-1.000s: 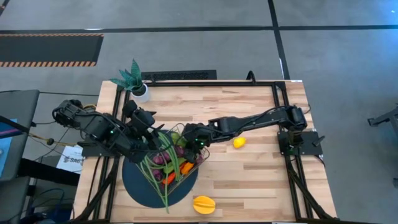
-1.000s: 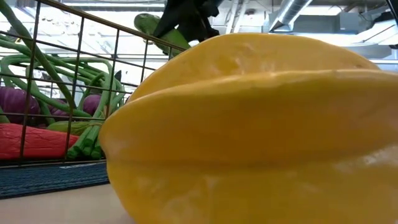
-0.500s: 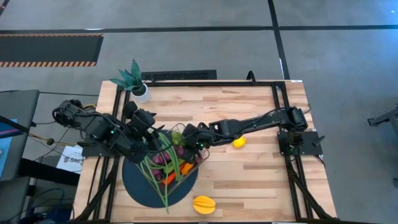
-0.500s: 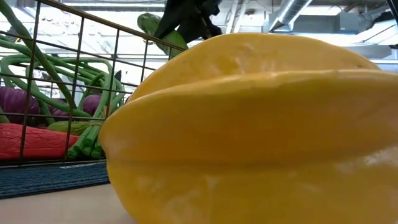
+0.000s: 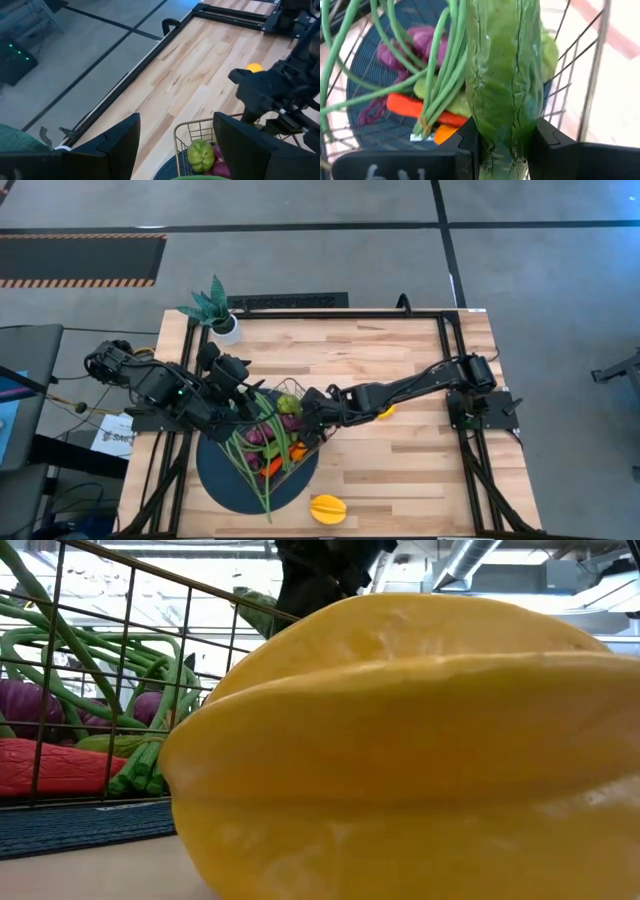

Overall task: Build produce basket
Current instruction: Put the green cucumber into the wire basket, then put the yellow lemon into the wire basket

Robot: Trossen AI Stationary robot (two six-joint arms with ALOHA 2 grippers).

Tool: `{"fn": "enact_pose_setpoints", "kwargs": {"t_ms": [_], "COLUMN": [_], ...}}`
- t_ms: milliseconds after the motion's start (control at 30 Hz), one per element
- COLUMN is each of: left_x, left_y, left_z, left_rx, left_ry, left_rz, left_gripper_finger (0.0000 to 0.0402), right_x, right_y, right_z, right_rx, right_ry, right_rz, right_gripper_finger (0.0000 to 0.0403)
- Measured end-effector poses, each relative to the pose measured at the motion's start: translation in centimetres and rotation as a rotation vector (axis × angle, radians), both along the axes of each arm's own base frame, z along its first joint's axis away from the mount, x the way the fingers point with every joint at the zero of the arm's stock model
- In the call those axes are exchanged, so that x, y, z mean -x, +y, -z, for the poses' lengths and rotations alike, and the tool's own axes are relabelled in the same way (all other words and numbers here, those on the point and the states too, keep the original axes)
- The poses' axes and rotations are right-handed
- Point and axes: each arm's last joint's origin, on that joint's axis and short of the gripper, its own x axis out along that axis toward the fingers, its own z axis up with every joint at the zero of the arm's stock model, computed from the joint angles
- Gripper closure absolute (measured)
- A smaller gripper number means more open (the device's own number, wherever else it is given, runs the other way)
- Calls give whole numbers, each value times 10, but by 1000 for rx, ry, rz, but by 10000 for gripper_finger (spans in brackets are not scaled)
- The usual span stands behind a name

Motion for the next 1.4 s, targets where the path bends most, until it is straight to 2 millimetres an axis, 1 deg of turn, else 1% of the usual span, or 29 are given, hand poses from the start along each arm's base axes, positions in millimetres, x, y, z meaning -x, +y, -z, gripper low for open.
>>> {"fn": "enact_pose_setpoints", "kwargs": {"t_ms": [233,400,433,467,567,667,767,867,933,1033,1133,1200,1333,1367,1400], "left_x": [0,0,0,0,0,0,0,0,0,0,0,0,0,0,0], "left_y": [0,0,0,0,0,0,-1,-1,-1,-1,-1,-1,-1,-1,-1], "left_z": [0,0,0,0,1,1,1,1,1,1,1,1,1,1,1], "left_rx": [3,4,7,10,19,19,23,27,32,43,46,45,35,32,29], "left_ry": [-3,-2,0,2,7,7,9,11,15,21,22,22,33,35,38], "left_rz": [-3,-2,-1,0,4,5,6,8,11,15,16,17,27,30,33], "left_gripper_finger": [164,164,164,164,164,164,164,164,164,164,164,164,164,164,164], "right_x": [0,0,-1,-1,-2,-2,-3,-5,-3,6,22,36,65,71,75], "right_y": [-1,1,1,2,2,-1,-3,-3,-3,-3,-2,0,8,11,15], "right_z": [3,3,2,2,1,2,-1,-15,-26,-42,-55,-58,-57,-57,-57], "right_rx": [-27,-65,-61,-61,-82,-103,-103,-96,-90,-69,-15,16,46,64,79], "right_ry": [8,14,12,5,-8,-3,-1,-13,13,109,248,369,610,655,659], "right_rz": [-19,-82,-93,-102,-92,-71,-68,-79,-94,-104,-86,-53,16,37,53], "right_gripper_finger": [297,295,281,259,178,117,87,79,82,92,100,101,101,101,101]}}
